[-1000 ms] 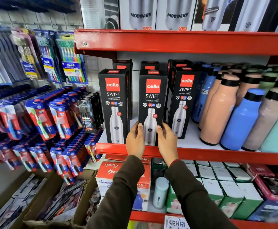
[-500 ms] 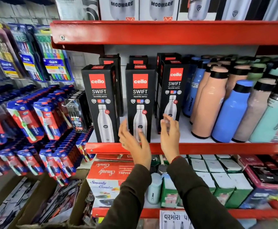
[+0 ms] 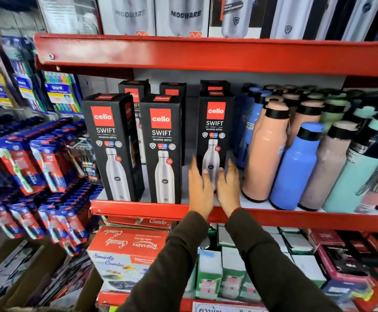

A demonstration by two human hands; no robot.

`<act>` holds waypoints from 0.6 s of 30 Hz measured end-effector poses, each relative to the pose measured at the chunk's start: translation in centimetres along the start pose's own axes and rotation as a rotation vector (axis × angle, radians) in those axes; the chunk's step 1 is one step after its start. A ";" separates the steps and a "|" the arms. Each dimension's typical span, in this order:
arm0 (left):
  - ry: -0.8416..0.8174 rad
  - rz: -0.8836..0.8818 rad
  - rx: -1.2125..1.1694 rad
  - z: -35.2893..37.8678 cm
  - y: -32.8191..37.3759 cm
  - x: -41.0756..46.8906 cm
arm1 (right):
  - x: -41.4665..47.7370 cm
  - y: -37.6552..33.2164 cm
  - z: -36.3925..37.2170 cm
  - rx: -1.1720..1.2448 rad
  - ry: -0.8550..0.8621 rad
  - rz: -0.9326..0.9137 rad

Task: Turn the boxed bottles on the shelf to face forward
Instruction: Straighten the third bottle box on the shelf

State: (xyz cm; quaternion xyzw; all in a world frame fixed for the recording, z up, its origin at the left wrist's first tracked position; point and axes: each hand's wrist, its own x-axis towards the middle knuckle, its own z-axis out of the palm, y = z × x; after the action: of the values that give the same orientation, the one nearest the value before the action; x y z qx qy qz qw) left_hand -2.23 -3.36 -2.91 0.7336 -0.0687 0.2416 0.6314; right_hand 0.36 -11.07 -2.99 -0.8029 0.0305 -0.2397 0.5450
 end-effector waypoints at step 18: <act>0.025 -0.285 0.008 0.2 0.1 1.8 | -0.6 1.1 -2.4 0.022 -0.004 -0.022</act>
State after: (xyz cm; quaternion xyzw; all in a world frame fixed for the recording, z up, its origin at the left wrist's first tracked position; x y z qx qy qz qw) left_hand -0.69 -3.17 -2.09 0.7353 0.0450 0.1590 0.6572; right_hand -0.97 -13.41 -3.52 -0.7976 0.0179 -0.2441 0.5513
